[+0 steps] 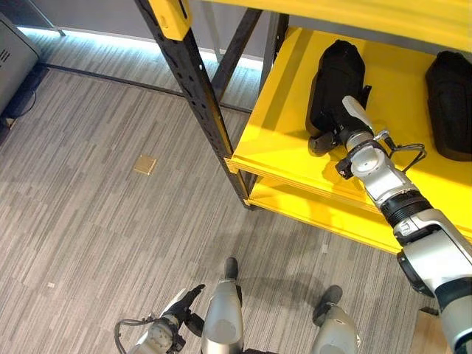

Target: Move parts from the plastic box to the shelf.

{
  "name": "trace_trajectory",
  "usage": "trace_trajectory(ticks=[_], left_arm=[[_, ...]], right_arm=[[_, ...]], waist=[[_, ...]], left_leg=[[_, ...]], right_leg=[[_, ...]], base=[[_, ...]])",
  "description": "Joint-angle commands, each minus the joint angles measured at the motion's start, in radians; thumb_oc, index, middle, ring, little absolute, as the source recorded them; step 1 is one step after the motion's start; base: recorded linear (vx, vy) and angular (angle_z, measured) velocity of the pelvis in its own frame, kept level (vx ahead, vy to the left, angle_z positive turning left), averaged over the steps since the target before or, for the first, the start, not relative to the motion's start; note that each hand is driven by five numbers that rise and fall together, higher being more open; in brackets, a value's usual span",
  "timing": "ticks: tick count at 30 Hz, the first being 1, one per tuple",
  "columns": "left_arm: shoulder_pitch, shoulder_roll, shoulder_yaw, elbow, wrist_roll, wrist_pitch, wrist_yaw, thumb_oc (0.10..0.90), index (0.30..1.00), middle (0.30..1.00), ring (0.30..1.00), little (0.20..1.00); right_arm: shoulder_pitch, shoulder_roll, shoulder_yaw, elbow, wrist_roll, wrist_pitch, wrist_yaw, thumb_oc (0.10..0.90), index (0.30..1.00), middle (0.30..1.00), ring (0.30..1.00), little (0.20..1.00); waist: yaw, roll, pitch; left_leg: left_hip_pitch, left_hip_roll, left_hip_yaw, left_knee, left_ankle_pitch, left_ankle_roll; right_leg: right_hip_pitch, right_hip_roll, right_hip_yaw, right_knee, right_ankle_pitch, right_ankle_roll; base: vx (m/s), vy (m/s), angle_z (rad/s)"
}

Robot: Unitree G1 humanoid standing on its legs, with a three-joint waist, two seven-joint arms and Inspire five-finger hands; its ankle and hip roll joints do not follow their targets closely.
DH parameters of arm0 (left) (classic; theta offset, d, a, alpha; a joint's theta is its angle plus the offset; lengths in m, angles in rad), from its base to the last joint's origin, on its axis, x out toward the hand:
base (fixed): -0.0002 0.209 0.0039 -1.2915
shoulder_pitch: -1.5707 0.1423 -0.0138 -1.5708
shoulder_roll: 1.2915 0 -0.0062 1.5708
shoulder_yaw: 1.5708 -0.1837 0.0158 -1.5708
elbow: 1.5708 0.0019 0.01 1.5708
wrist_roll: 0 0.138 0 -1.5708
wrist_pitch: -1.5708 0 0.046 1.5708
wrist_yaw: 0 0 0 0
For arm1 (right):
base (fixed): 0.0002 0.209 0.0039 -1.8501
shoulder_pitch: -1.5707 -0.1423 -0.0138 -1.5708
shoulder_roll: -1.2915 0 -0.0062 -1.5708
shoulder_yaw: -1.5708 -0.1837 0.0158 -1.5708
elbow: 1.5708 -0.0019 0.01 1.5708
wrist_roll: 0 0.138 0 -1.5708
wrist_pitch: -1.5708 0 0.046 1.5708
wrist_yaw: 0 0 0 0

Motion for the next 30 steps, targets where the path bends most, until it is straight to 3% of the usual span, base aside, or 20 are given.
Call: trace_trajectory(ticks=[1,7,8,10,23,30], left_arm=[[0.03,0.092,-0.069,-0.03,-0.03,-0.031,0.017,0.9,1.0,1.0,1.0,1.0],[0.041,0.114,-0.053,-0.049,-0.017,-0.046,0.016,0.9,1.0,1.0,1.0,1.0],[0.044,0.112,-0.049,-0.048,-0.021,-0.046,0.021,0.9,1.0,1.0,1.0,1.0],[0.043,0.111,-0.044,-0.043,-0.027,-0.047,0.022,0.9,1.0,1.0,1.0,1.0],[0.031,0.098,-0.043,-0.027,-0.054,-0.053,0.026,0.9,1.0,1.0,1.0,1.0],[0.03,0.096,-0.046,-0.022,-0.046,-0.054,0.029,0.9,1.0,1.0,1.0,1.0]], right_arm=[[-0.214,-0.039,-0.002,-0.004,0.04,-0.064,-0.085,0.4,0.3,0.3,0.3,0.3],[-0.257,-0.044,0.008,0.018,0.091,-0.041,-0.089,0.4,0.3,0.3,0.3,0.3],[-0.253,-0.044,0.007,0.014,0.092,-0.037,-0.088,0.598,0.577,0.577,0.577,0.577],[-0.246,-0.041,0.005,0.009,0.107,-0.039,-0.092,0.9,1.0,1.0,1.0,1.0],[-0.235,-0.014,-0.009,0.012,0.093,-0.033,-0.066,0.9,1.0,1.0,1.0,1.0],[-0.234,-0.015,0.0,0.004,0.039,-0.073,-0.084,0.9,1.0,1.0,1.0,1.0]], waist=[[0.042,0.0,-0.018],[0.064,-0.012,-0.001],[0.063,-0.014,0.0],[0.06,-0.017,0.0],[0.047,-0.018,-0.01],[0.043,-0.018,-0.018]], left_leg=[[0.009,-0.014,0.107,-0.008,-0.013,0.041],[-0.027,0.0,0.113,0.002,-0.006,0.035],[-0.027,0.003,0.116,0.002,-0.005,0.035],[-0.029,0.006,0.118,0.002,-0.003,0.034],[-0.021,0.018,0.133,-0.011,0.005,0.029],[-0.015,0.02,0.136,-0.017,0.006,0.028]], right_leg=[[0.034,-0.031,0.0,0.112,-0.135,0.052],[0.053,-0.013,-0.028,0.049,-0.11,0.062],[0.053,-0.012,-0.027,0.045,-0.108,0.062],[0.052,-0.011,-0.025,0.04,-0.105,0.064],[0.05,-0.01,-0.021,0.024,-0.095,0.07],[0.047,-0.01,-0.018,0.023,-0.093,0.07]], base=[[-0.01,-0.065,0.06],[-0.07,-0.088,-0.01],[-0.03,-0.027,0.0],[-0.01,-0.016,-0.01],[-0.02,-0.005,-0.01],[-0.02,-0.004,-0.01]])
